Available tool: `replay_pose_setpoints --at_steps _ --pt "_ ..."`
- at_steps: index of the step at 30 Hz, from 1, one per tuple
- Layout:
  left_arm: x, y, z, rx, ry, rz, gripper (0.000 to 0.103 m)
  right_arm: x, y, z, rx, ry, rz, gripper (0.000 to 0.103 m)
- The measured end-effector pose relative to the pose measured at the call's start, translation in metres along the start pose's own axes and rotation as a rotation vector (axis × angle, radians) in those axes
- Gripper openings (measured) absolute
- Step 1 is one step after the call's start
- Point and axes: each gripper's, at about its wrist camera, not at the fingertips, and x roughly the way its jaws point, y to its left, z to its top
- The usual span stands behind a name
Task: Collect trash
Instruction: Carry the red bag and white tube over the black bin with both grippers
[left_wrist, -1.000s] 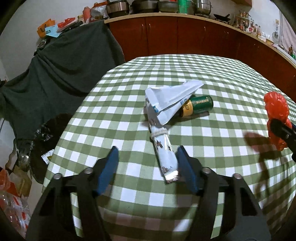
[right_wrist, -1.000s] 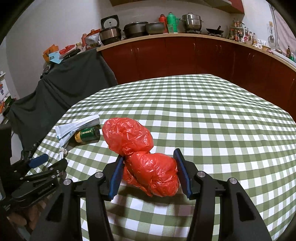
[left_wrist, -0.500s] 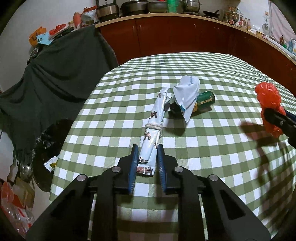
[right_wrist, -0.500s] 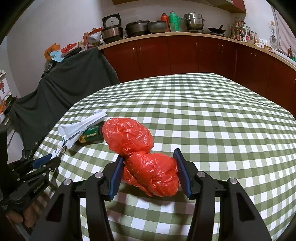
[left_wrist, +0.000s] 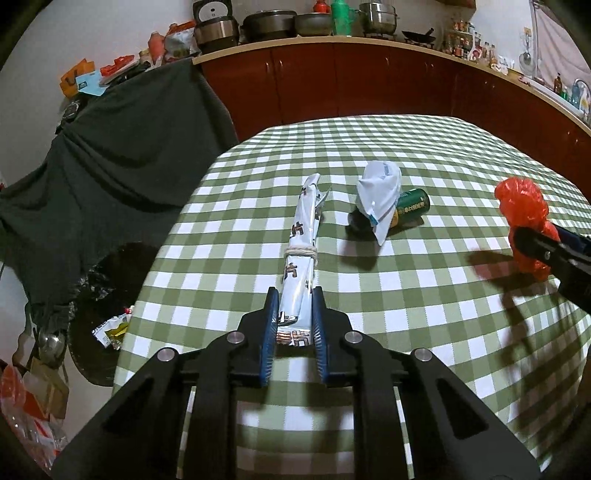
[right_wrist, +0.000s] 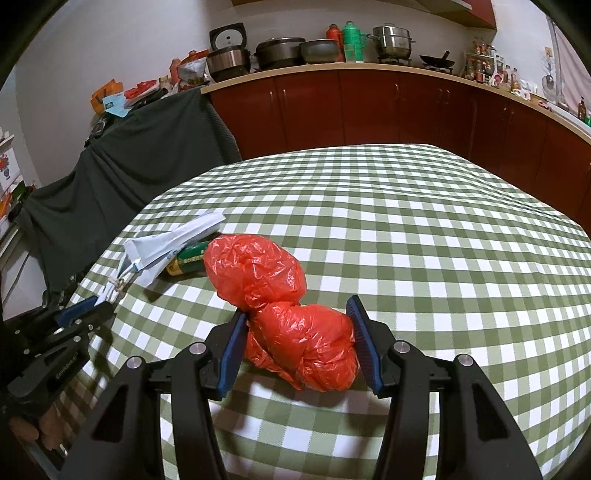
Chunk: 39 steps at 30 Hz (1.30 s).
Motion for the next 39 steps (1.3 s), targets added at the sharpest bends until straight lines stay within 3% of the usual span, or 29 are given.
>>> replay_pose_setpoints --at_steps 20,39 --pt "-0.033 0.078 -0.013 -0.133 -0.05 0.066 0.018 -0.006 0.072 -0.006 -0.072 -0.006 0.035 0.052" --pt "-0.053 0.191 -0.043 -0.297 -0.068 0.24 0.018 0.006 0.213 0.007 -0.206 -0.015 0.22 0.052"
